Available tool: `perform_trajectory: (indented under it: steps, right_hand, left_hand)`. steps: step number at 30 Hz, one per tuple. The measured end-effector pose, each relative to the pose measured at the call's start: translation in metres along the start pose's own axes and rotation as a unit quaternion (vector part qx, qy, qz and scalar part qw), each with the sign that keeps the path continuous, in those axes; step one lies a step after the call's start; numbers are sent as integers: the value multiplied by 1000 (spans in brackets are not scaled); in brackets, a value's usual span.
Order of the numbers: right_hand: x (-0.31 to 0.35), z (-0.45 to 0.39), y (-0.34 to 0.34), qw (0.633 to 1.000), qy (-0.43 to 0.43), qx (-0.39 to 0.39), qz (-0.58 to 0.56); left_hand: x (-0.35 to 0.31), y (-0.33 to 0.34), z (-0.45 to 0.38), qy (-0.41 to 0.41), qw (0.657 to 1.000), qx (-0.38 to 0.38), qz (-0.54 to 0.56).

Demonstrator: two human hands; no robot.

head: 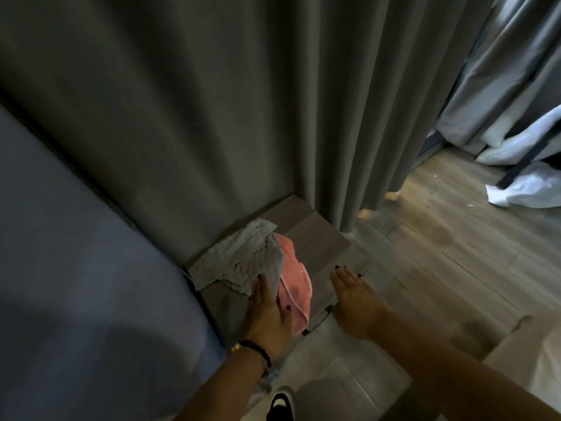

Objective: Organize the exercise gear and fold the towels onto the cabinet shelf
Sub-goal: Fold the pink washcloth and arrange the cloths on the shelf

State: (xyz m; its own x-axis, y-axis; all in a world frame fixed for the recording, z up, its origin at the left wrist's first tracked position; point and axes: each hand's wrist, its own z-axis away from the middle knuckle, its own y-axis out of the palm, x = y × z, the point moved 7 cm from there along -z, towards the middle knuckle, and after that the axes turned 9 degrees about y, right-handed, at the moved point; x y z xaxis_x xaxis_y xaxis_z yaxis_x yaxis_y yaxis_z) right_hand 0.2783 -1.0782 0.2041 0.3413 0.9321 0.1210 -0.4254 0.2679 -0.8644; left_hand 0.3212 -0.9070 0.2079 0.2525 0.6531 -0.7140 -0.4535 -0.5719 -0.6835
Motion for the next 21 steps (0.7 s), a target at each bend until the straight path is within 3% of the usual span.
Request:
perform_trajectory:
  steps: [4, 8, 14, 19, 21]
  right_hand:
    - [0, -43, -1, 999, -14, 29, 4]
    - [-6, -83, -5, 998, -20, 54, -11]
    - [-19, -130, -12, 994, -57, 90, -10]
    - [-40, -154, -7, 986, -106, 126, -25]
    - [-51, -161, -2, 983, -117, 135, -42]
  left_hand:
    - [30, -7, -31, -67, 997, -46, -2]
    - [43, 0, -61, -79, 996, -47, -3]
    - [49, 27, -89, -185, 979, -50, -73]
    - [38, 75, -94, -311, 939, -113, 93]
    - [39, 102, -91, -345, 927, -105, 101]
